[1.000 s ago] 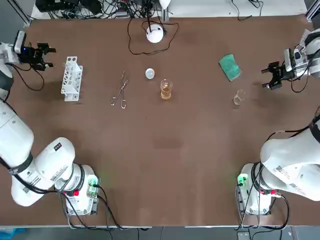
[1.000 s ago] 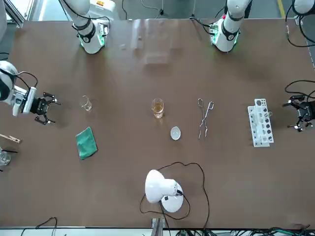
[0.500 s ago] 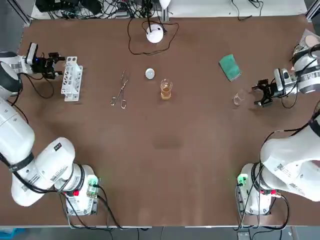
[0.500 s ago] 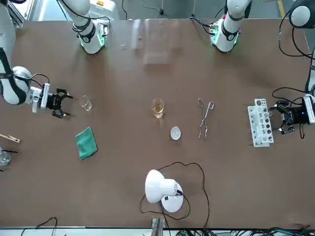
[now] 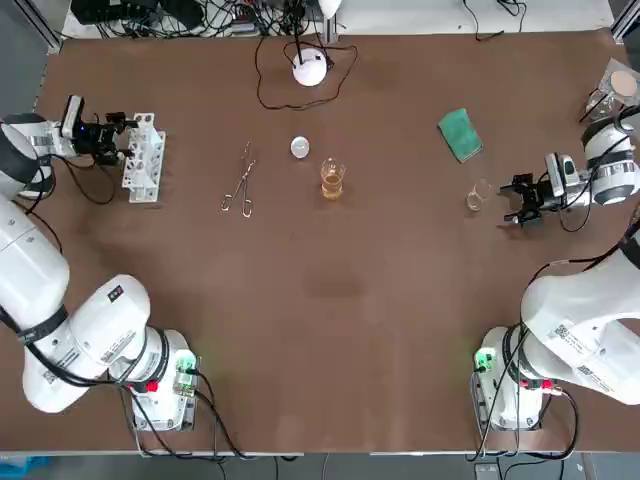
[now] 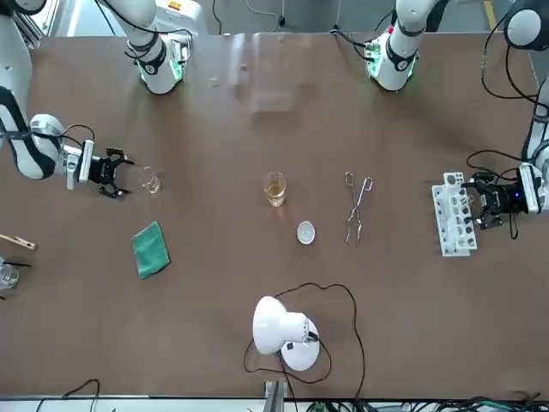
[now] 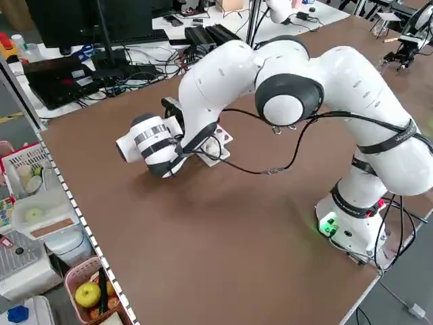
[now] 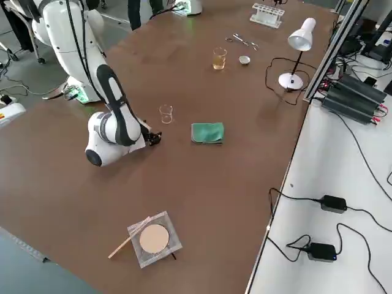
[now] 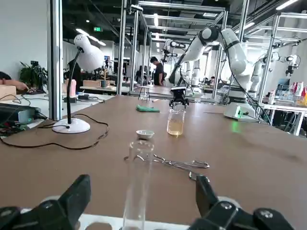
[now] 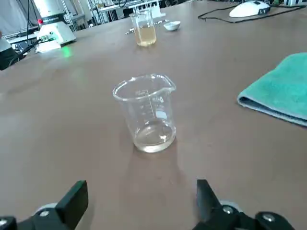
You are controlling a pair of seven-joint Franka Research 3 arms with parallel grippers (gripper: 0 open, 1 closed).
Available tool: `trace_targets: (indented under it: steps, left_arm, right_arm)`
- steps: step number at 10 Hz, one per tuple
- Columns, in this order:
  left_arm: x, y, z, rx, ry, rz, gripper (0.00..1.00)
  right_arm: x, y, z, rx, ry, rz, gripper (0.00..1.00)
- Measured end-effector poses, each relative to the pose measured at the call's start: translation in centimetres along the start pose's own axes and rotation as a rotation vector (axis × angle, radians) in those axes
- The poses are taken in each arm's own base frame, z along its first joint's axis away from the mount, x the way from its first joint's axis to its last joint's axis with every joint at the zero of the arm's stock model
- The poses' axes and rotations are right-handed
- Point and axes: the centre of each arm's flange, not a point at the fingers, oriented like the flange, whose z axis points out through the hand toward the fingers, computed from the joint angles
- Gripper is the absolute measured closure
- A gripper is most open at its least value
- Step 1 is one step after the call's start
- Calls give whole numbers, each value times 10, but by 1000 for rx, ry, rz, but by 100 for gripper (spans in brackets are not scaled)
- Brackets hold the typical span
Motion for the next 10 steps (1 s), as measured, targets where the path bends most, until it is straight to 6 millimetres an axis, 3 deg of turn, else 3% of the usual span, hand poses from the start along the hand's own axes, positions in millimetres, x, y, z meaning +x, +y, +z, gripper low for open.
trace_targets:
  steps: [3,6,8,10]
  left_arm:
    - [-3,2,-2,9,9,1,23]
    - [-9,6,-9,31,3,12,28]
    - [-10,5,-10,37,-4,21,44]
    - [-13,5,-10,42,-8,19,45]
  right_arm:
    - [2,-6,13,-4,45,-8,0]
    - [1,-16,27,-35,92,31,0]
    - [0,-24,38,-64,129,66,0]
    - [3,-24,46,-76,152,75,0]
